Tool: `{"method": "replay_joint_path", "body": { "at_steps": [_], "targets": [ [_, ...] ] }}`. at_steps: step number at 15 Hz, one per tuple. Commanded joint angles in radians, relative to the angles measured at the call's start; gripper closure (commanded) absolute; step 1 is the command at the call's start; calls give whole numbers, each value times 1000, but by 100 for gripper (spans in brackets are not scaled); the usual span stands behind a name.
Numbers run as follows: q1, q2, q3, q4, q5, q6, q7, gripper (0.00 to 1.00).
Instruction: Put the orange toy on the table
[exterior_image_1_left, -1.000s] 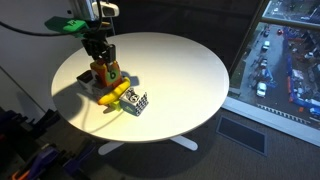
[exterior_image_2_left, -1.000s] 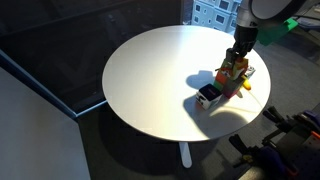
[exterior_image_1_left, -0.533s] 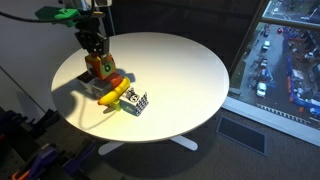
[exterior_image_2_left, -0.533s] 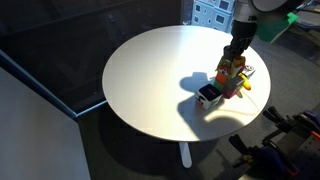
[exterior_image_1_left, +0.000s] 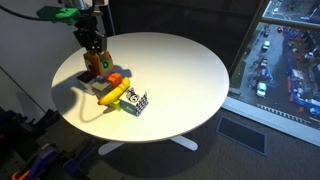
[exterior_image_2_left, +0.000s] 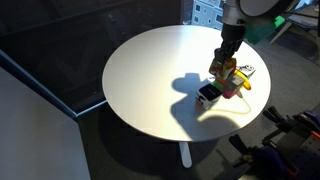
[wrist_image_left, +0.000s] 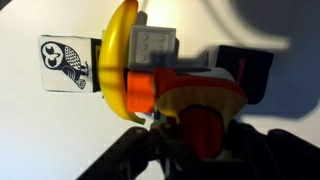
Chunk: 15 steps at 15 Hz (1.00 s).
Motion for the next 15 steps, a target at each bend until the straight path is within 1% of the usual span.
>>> {"method": "replay_joint_path", "body": {
  "at_steps": [1, 12, 15],
  "targets": [
    [12, 63, 8, 66, -19, -11, 37, 81],
    [50, 199, 14, 204, -13, -8, 62, 81],
    [64, 228, 11, 235, -15, -5, 91, 81]
  ]
}}
